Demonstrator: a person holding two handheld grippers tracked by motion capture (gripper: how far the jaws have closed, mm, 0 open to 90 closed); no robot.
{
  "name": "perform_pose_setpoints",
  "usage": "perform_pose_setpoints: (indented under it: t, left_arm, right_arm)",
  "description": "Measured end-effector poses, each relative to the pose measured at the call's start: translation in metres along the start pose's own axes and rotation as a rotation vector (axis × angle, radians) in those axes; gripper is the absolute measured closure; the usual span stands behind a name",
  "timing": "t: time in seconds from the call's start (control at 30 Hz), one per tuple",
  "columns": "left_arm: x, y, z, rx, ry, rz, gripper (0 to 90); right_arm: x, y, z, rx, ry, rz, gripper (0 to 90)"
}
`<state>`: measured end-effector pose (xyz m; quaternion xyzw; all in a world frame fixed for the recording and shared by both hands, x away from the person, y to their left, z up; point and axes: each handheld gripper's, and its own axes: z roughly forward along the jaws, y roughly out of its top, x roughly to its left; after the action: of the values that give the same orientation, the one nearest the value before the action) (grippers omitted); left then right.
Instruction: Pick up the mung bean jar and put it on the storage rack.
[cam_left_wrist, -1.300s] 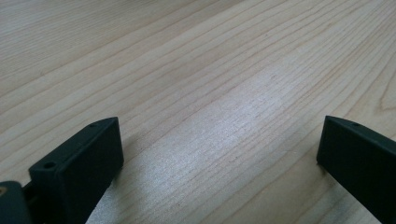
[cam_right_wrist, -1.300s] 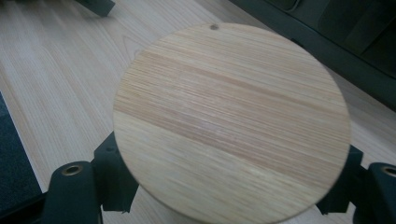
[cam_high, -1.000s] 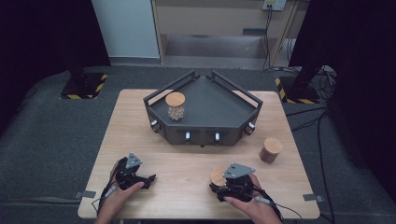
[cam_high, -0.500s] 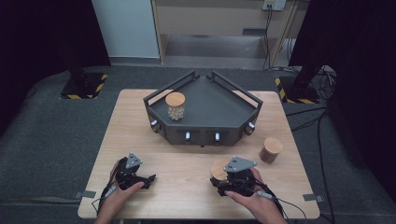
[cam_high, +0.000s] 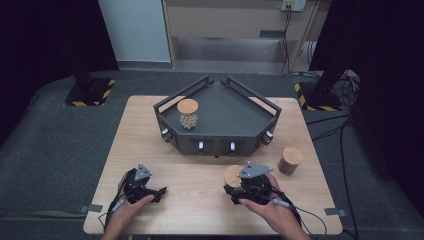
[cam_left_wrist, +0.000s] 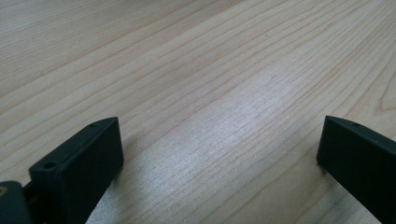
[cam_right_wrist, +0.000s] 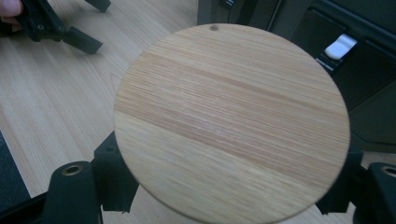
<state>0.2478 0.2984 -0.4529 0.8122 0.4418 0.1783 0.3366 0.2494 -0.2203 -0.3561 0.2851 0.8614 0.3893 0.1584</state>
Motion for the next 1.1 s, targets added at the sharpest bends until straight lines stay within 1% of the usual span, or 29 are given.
perform_pose_setpoints:
  t: [0.27, 0.33, 0.47, 0.63, 0.9, 1.1]
  left_arm:
    - [0.000, 0.000, 0.000, 0.000, 0.000, 0.000, 0.0]
    - [0.000, 0.000, 0.000, 0.000, 0.000, 0.000, 0.0]
    - [0.000, 0.000, 0.000, 0.000, 0.000, 0.000, 0.0]
    - [0.000, 0.000, 0.000, 0.000, 0.000, 0.000, 0.0]
    - [0.000, 0.000, 0.000, 0.000, 0.000, 0.000, 0.0]
    - [0.000, 0.000, 0.000, 0.000, 0.000, 0.000, 0.0]
  right_arm:
    - [-0.004, 0.014, 0.000, -0.002, -0.014, -0.012, 25.4]
    - [-0.008, 0.016, 0.001, -0.003, -0.009, -0.001, 25.4]
    - [-0.009, 0.020, 0.003, 0.001, -0.018, -0.006, 25.4]
    - [-0.014, 0.026, 0.005, -0.005, -0.016, 0.003, 25.4]
    - [-0.018, 0.040, 0.006, -0.002, -0.018, -0.007, 25.4]
    - [-0.023, 0.051, 0.005, -0.004, -0.016, -0.008, 25.4]
